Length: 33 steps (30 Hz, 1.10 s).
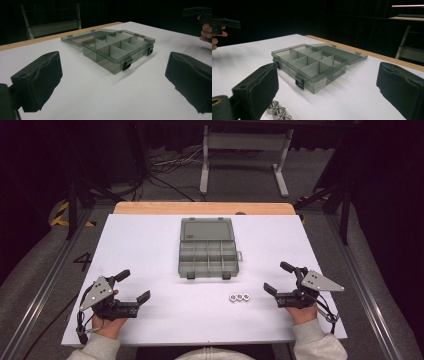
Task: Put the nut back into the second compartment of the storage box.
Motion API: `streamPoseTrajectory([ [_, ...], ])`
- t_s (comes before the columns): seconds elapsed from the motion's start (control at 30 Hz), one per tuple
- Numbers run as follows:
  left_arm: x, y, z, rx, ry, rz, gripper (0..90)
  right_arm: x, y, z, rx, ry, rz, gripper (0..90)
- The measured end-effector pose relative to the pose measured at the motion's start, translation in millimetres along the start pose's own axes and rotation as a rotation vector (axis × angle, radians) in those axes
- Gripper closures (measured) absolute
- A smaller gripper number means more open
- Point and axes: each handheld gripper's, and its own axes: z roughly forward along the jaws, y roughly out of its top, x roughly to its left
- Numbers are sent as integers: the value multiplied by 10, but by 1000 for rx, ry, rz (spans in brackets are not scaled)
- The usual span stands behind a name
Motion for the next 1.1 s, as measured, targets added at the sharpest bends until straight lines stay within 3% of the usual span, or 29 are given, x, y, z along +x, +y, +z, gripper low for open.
streamPoseTrajectory([
  [0.7,4,4,5,-8,-4,-11,15,43,73,16,0,25,12,54],
  [0.93,8,5,12,-3,-5,-9,15,245,214,180,-23,94,-13,51],
  [1.1,9,4,7,-7,-3,-13,15,333,258,266,-26,127,-5,46],
])
